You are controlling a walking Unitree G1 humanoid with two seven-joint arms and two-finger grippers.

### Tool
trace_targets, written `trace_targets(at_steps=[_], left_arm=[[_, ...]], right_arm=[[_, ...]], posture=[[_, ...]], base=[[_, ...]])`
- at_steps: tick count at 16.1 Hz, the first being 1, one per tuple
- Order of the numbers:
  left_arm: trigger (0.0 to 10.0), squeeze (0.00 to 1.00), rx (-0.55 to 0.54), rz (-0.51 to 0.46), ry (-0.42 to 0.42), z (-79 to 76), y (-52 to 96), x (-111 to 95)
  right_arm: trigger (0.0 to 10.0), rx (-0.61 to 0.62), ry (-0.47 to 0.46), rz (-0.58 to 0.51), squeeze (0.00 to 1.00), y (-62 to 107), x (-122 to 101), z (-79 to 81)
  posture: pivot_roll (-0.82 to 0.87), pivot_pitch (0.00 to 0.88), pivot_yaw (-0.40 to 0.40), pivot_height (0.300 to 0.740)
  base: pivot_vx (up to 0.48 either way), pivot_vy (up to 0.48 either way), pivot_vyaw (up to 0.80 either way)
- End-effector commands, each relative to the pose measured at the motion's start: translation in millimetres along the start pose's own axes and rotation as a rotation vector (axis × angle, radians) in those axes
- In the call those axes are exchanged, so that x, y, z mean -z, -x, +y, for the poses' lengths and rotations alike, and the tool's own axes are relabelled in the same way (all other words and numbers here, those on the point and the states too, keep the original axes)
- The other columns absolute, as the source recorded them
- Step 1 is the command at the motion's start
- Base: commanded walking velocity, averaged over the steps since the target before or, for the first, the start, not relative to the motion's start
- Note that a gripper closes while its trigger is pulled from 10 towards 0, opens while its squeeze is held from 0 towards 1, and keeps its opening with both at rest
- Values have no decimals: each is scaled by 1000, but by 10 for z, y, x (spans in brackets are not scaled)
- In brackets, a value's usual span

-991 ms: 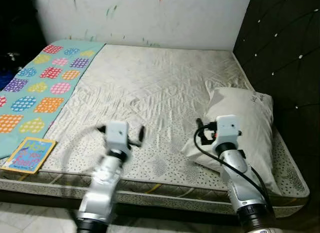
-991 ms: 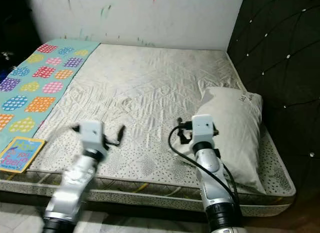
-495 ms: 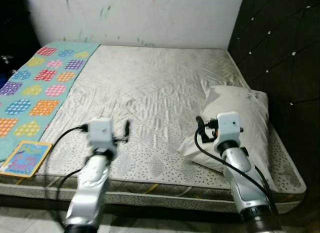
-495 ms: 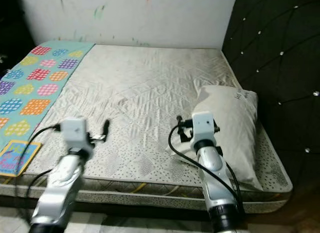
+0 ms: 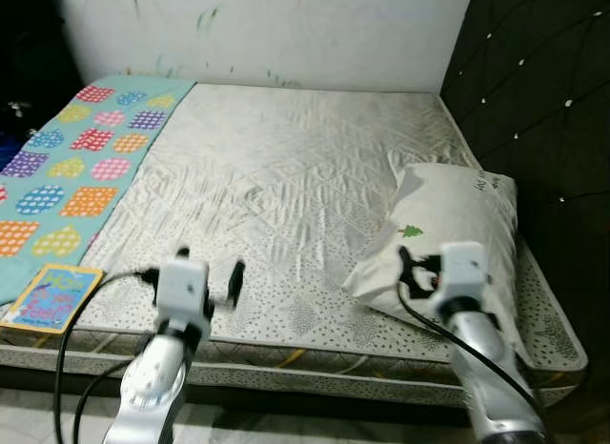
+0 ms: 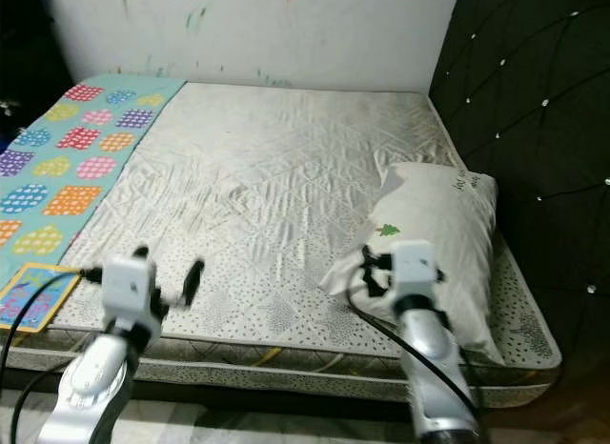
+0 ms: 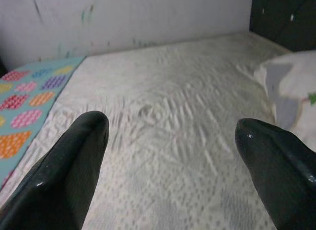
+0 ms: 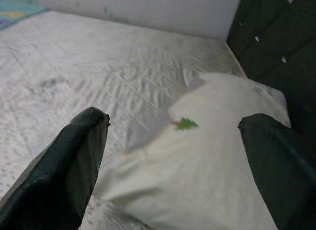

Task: Clean up the room

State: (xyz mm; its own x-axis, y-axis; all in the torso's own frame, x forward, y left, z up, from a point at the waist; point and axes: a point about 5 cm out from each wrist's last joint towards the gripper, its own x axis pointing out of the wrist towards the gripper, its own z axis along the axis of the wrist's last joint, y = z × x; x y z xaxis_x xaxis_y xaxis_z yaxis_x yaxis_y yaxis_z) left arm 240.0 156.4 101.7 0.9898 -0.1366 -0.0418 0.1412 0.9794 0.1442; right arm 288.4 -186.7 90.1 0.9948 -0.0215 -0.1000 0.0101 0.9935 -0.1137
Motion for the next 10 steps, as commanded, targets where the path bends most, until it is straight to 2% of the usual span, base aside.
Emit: trace_targets(at_steps=[1,3,4,6,7,8,10], left_arm=[[10000,0,49,-8,-25,-42,-7,-14],[10000,0,109,-83,-37,-193,-96,-118],[10000,0,158,-93,-29,-270,-102,-146],[10000,0,82,-89,-18,-171,-152,-149],[10000,0,-48,-85,25,-27,-189,-144],[10000,0,-63,-78,49,-17,-196,-134],[10000,0,1,-73,75,-63,-220,-126]], right_arm=[[10000,-10,-5,-23,0,9,-70,3],[10000,-15,10,-36,0,-10,-113,34],[10000,-32,23,-69,0,-36,-204,60],[10000,-31,27,-97,0,-83,-309,24],[10000,2,1,-96,0,-120,-350,-46],[10000,10,-2,-88,0,-128,-345,-53],[10000,5,-25,-76,0,-129,-322,6]], posture=[[-42,32,-4,740],[-83,28,27,740],[-96,30,31,740],[-95,34,19,740],[-90,39,-1,740],[-87,40,-5,740],[-87,46,-3,740]], base=[[0,0,0],[0,0,0],[0,0,0],[0,0,0],[0,0,0],[0,0,0],[0,0,-800]])
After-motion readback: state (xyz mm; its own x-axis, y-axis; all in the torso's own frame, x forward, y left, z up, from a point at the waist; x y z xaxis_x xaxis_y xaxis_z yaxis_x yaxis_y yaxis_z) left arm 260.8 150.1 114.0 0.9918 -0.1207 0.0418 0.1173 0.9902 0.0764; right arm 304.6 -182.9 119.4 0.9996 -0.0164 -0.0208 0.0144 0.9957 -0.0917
